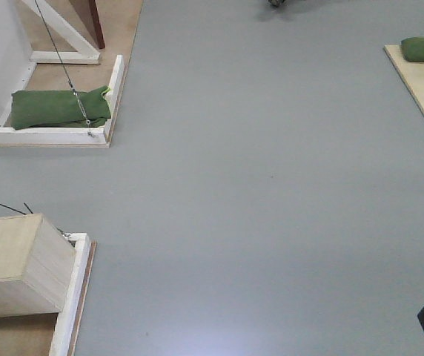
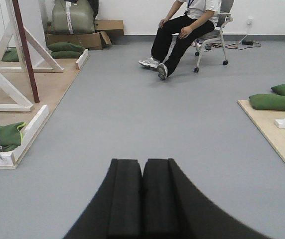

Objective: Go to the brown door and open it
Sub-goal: 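Drive the base forward alongside the wooden platform toward the brown door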

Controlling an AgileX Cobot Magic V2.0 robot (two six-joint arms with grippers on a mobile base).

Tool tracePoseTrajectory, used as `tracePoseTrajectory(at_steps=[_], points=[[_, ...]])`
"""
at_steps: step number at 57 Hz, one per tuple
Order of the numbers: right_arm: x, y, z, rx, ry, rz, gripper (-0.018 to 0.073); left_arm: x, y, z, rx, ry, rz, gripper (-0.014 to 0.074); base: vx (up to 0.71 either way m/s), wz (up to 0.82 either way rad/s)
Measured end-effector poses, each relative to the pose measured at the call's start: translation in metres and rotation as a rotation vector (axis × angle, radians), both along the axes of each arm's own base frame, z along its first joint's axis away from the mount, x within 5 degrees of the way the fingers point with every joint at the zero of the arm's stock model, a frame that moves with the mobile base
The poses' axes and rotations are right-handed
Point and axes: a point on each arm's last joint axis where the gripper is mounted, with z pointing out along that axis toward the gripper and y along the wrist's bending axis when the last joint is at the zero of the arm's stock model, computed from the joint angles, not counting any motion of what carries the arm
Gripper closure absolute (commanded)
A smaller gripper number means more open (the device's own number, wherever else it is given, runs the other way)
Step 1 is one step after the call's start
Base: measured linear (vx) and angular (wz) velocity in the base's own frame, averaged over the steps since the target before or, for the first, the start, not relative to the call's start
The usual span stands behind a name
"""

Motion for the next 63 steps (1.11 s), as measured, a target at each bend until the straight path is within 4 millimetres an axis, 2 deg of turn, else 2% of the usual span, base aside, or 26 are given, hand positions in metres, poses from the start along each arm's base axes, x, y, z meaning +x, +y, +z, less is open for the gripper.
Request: tracePoseTrajectory(at_steps=[63], points=[[0.0000, 0.0000, 0.0000, 0.000, 0.000, 0.000, 0.0559, 0.0000, 0.0000, 0.0000, 0.000, 0.000, 0.000, 0.0603, 0.01, 0.00]])
